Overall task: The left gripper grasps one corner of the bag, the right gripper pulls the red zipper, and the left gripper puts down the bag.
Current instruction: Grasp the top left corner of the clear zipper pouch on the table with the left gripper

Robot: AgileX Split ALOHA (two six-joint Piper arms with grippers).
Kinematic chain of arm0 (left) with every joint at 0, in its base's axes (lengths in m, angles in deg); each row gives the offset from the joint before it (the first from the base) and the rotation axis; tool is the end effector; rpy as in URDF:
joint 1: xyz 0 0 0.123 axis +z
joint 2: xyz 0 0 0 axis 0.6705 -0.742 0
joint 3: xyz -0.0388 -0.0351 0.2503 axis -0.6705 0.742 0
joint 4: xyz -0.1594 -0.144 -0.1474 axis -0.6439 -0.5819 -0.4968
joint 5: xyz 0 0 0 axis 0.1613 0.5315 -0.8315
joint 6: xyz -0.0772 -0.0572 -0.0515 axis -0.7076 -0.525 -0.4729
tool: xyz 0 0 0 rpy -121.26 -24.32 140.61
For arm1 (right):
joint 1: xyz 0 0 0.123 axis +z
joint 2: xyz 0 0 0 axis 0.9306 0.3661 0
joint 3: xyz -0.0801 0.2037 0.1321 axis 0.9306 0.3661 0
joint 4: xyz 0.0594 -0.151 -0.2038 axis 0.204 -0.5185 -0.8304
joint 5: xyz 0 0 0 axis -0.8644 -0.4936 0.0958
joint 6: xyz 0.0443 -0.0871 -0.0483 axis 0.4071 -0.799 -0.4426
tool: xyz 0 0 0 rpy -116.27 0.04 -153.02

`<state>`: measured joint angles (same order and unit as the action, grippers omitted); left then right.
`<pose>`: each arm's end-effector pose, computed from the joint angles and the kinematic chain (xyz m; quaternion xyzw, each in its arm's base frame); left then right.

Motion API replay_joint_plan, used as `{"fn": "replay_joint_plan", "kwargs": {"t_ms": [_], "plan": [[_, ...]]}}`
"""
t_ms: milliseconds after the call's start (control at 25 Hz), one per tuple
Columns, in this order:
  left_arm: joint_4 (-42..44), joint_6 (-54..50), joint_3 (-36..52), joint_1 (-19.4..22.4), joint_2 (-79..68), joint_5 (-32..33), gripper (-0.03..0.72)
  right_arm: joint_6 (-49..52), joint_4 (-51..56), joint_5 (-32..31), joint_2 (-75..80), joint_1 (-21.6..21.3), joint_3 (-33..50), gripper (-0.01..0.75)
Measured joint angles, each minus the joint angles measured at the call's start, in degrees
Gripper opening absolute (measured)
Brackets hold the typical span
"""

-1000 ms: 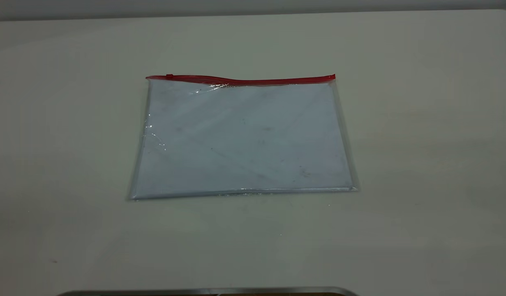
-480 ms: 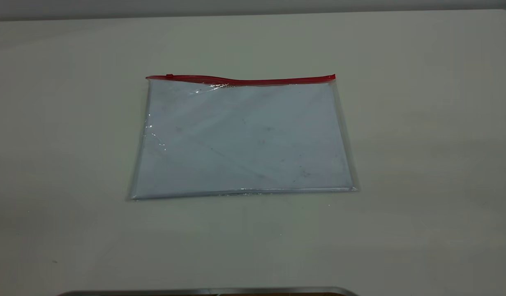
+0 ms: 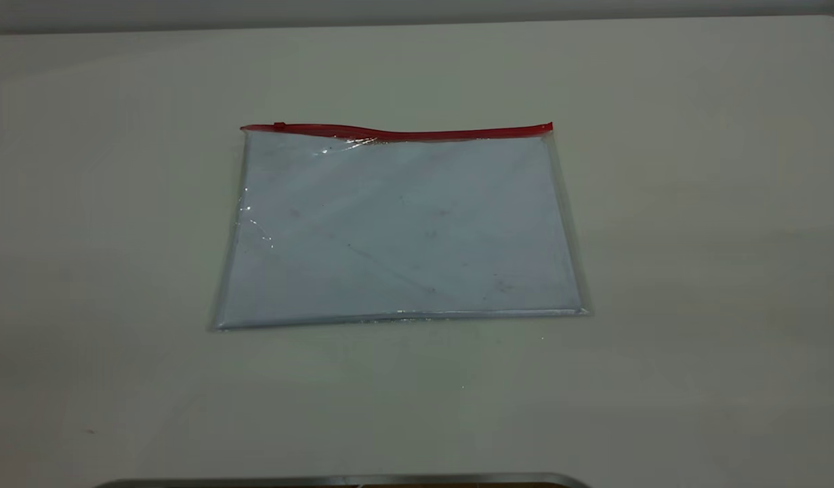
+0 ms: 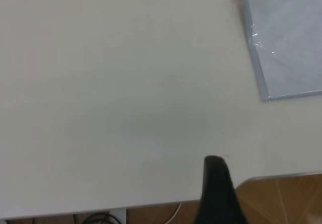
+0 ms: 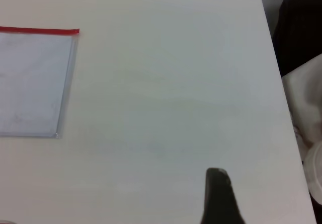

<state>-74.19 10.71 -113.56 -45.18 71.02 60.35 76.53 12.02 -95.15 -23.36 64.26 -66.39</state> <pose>0.0418 -0.0037 0.2627 0.0404 0.8697 -0.0111 0.4918 0.0443 0.0003 0.2621 -0.0244 0.8716 -0.0310 0.4886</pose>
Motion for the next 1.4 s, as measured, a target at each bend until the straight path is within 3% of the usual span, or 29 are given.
{"fn": "replay_joint_plan", "kwargs": {"t_ms": [520, 800, 1040, 1200, 1400], "plan": [[0.2, -0.2, -1.8, 0.0, -3.8, -2.2, 0.581, 2.6, 0.3, 1.7, 0.0, 0.0, -0.8, 0.520], [-4.0, -1.7, -9.7, 0.0, -28.2, -13.7, 0.581, 3.4, 2.0, 7.6, 12.0, 0.0, -10.5, 0.520], [-14.2, 3.0, -15.2, 0.0, -52.2, -30.5, 0.581, 1.7, 7.6, 9.5, 30.8, 0.0, -18.4, 0.520], [-19.2, 9.8, -20.6, 0.0, -68.1, -35.2, 0.581, -1.7, 9.0, 14.4, 40.9, 0.0, -19.4, 0.520], [-24.3, 16.6, -30.1, 0.0, -86.3, -36.1, 0.581, -5.8, 9.0, 20.8, 54.8, 0.0, -21.1, 0.520]]}}
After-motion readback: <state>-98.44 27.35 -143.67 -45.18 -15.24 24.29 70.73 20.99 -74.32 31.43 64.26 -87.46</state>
